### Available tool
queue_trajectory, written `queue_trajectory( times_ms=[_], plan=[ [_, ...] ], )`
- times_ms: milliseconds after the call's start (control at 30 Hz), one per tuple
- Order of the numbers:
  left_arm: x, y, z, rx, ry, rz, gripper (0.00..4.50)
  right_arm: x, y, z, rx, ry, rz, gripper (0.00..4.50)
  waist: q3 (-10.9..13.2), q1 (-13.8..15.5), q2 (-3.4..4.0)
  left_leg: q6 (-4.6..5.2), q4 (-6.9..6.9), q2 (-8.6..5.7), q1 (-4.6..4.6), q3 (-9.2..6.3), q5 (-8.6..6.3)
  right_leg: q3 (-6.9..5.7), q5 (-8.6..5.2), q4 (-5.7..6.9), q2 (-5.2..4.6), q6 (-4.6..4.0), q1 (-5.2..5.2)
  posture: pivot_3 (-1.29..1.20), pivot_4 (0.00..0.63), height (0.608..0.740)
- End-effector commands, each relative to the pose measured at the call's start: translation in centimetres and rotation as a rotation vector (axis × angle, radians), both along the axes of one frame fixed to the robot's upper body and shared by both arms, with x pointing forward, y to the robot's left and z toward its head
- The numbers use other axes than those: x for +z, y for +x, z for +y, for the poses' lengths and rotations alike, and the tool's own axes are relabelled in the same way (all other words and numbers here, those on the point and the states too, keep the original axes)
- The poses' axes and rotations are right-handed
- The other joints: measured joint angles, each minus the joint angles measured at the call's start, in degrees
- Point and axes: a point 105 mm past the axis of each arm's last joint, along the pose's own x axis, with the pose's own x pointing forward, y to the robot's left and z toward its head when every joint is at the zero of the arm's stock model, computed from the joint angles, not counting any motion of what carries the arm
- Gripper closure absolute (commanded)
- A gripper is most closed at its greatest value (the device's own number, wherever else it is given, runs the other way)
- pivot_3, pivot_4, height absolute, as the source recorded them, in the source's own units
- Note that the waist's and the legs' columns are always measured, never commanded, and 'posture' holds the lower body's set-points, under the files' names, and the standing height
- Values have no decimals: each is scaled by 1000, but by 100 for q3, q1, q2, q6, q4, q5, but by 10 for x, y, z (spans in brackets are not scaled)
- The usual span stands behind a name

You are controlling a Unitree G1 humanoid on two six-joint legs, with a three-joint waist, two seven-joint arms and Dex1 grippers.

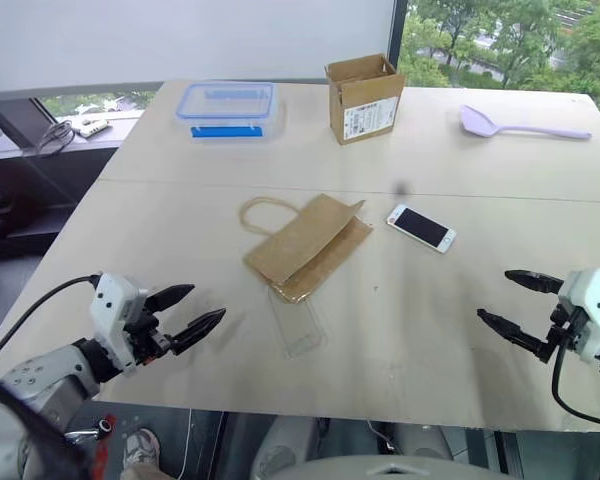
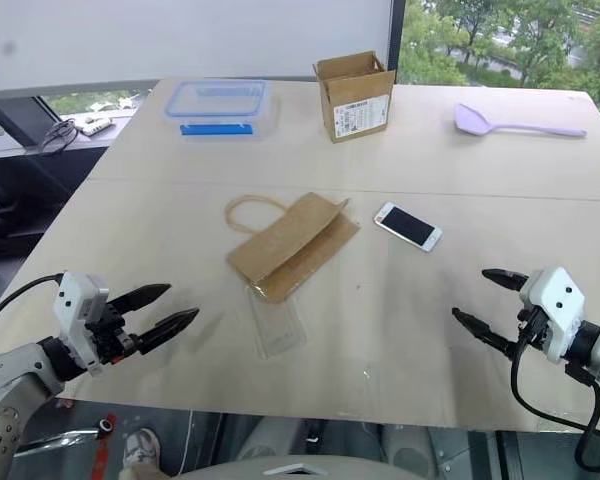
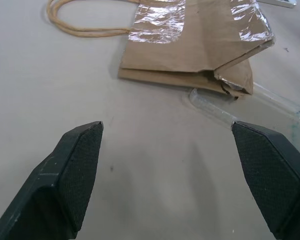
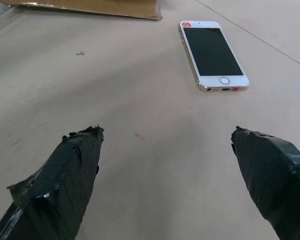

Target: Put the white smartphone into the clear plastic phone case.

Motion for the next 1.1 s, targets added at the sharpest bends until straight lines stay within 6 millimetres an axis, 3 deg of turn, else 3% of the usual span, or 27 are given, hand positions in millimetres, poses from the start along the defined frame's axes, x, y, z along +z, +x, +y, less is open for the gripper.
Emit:
queue_trajectory(
  times_ms=[33,133,300,600,667,767,933,1100],
  plan=[
    [27,14,-22,-73,14,-107,282,13,0,7,52,-3,-55,0,1,4,1,0,0,0,0,0,0,0,0,0,0,0,0,0,150,740],
    [55,30,-70,-215,3,-176,282,21,-3,24,120,28,-82,0,4,153,-3,0,7,0,-6,-14,0,-20,7,2,0,12,1,0,150,740],
    [60,39,-97,-344,137,-136,282,31,-30,46,265,55,-59,0,-3,90,2,0,10,-1,5,-1,0,-8,21,-1,5,27,15,0,150,740],
    [13,56,-104,-426,404,-139,282,30,-39,48,242,39,-62,0,-2,8,2,-1,0,2,2,6,-2,2,22,-14,9,26,9,0,150,740],
    [-2,59,-100,-413,443,-134,815,30,-41,48,234,34,-64,0,-2,15,2,0,0,2,1,4,-3,2,21,-15,7,26,9,0,150,740],
    [-15,63,-95,-390,456,-155,2129,29,-42,47,225,32,-64,0,-2,16,1,1,0,2,2,5,-4,3,21,-16,6,26,10,0,150,740],
    [-9,70,-94,-355,405,-228,4433,29,-40,49,217,30,-69,0,-5,37,4,2,1,2,2,1,-4,-2,22,-18,3,27,11,0,150,740],
    [9,75,-95,-328,328,-291,4477,30,-35,53,218,30,-82,0,-4,24,3,2,1,2,1,0,-4,-4,22,-18,4,28,11,0,150,740]
  ],
)
